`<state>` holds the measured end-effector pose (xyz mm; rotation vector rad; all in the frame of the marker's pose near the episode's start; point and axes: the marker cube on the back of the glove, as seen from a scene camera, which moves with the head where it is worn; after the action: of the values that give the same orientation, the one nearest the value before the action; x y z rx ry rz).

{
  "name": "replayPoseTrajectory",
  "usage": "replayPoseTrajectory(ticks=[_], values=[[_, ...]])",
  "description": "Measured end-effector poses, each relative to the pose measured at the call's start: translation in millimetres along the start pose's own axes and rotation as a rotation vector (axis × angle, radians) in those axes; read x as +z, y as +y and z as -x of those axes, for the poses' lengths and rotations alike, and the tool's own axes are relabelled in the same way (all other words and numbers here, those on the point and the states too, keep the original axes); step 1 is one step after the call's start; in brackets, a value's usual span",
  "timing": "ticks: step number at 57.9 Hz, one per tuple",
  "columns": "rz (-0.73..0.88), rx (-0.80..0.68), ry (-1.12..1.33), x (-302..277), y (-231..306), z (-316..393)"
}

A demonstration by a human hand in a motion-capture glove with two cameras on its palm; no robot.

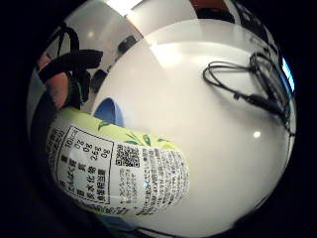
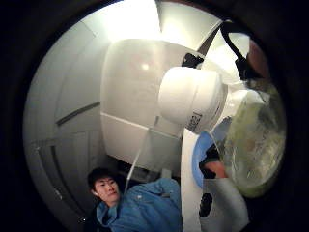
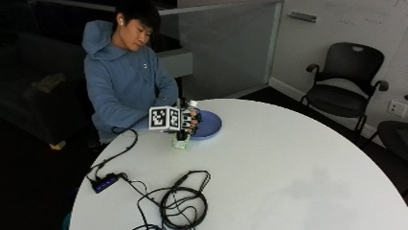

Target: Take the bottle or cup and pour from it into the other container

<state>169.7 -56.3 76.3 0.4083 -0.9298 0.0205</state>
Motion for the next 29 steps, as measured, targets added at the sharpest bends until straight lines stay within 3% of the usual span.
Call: replayPoseTrajectory(ticks=[19, 26, 29], values=[[0.384, -0.130, 0.803, 25, -18, 78], [0.513, -0.220, 1.250, 35, -24, 93], [0.558, -0.212, 1.297, 48, -22, 104]])
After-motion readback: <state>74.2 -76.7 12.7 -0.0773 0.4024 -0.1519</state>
